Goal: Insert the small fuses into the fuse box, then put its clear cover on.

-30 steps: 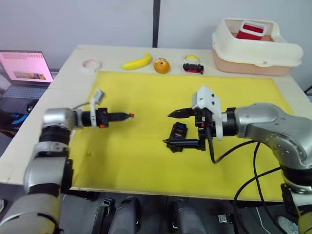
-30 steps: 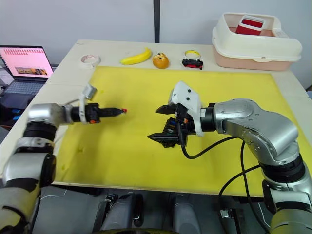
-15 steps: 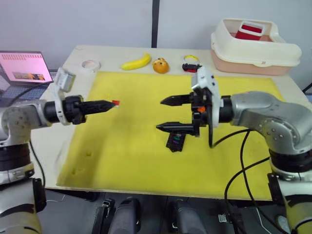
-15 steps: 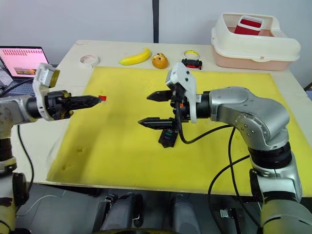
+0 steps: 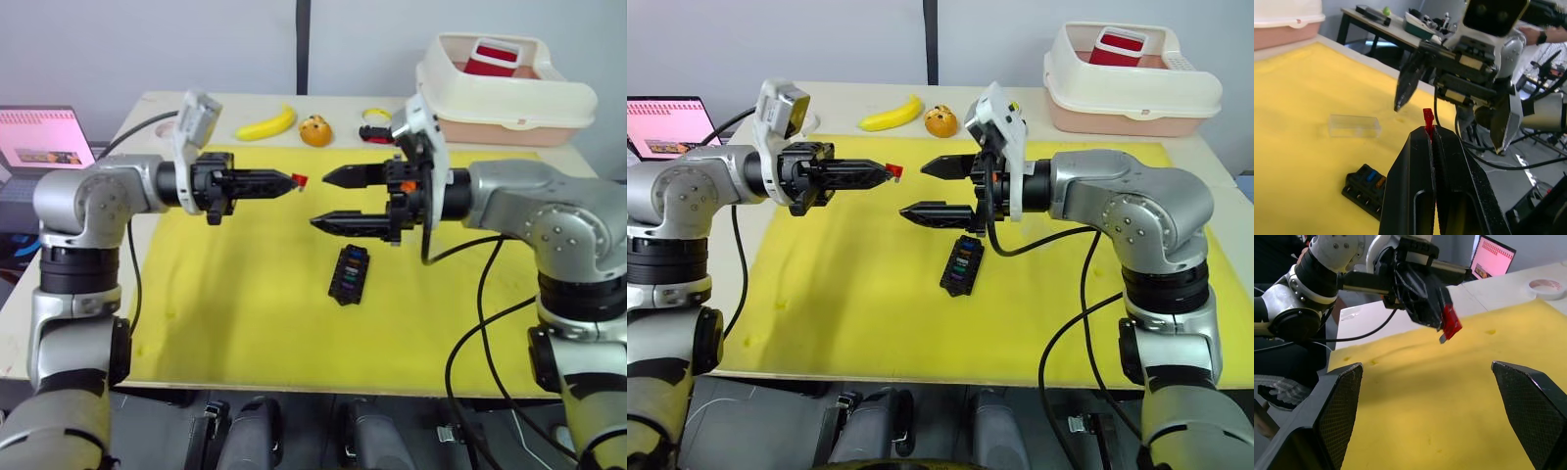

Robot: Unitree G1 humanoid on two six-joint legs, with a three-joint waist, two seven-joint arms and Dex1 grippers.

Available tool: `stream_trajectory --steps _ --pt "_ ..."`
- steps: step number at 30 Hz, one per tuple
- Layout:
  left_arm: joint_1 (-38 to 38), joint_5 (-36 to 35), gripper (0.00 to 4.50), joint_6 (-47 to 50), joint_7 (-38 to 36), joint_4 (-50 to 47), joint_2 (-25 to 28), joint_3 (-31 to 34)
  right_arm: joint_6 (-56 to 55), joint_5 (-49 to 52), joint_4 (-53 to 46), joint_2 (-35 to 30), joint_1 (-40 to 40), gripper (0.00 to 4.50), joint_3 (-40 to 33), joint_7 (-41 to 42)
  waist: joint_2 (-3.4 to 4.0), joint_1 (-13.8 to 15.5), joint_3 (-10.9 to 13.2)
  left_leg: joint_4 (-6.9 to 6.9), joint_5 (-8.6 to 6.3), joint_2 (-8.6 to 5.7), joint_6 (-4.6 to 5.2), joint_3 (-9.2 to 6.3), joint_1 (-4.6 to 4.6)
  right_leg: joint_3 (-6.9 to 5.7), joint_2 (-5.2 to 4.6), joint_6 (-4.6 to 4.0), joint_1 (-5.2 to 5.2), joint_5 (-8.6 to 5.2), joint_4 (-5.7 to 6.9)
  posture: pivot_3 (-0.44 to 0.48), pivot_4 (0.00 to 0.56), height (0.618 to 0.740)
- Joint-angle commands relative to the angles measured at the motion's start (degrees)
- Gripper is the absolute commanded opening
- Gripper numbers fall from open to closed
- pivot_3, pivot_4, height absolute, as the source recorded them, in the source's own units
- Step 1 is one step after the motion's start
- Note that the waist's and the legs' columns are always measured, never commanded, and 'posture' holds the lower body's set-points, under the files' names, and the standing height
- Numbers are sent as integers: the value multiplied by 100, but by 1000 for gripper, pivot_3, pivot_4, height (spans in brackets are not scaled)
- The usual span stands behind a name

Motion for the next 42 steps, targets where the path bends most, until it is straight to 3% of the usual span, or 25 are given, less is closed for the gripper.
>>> stream_trajectory --steps 1,5,8,10,32,35,37,42 --pt "-87 -37 36 -195 -65 -119 18 -23 48 121 141 59 -251 4500 -261 -25 0 3 0 0 0 0 0 2 0 1 -1 0 0 0 -1 0 150 740" --pt "25 -17 36 -317 0 -224 -22 -88 238 155 230 -29 -362 4500 -213 33 0 13 0 0 0 0 0 2 -2 2 -3 1 0 0 -3 0 150 740" --pt "63 61 0 -463 -18 -279 10 -202 360 141 210 -70 -377 3608 -177 -6 0 13 0 1 0 -1 0 2 -3 2 -3 1 0 0 -3 0 150 740" --pt "-72 8 0 -434 -56 -169 -4 -204 441 216 343 -13 -499 2668 -254 -25 0 11 0 1 0 -1 0 3 -3 3 -3 1 -2 0 -2 0 150 740" --pt "-130 198 0 -790 -82 50 -283 -429 848 435 178 36 -325 2668 -430 -277 0 13 0 0 0 0 0 4 -5 3 -2 1 -5 0 -2 0 150 740" --pt "-116 208 0 -799 -74 53 -308 -429 897 488 147 81 -311 1796 -473 -379 0 9 0 0 0 0 0 3 -5 3 -2 1 -5 0 -2 0 150 740" --pt "-94 201 0 -790 -60 30 -325 -422 937 507 139 98 -312 876 -478 -446 0 8 0 0 0 0 0 3 -5 3 -2 1 -5 0 -2 0 150 740" --pt "-48 184 0 -768 -6 -35 -365 -409 1035 551 129 99 -312 876 -446 -500 0 9 0 0 0 0 0 3 -5 3 -2 1 -5 0 -2 0 150 740"
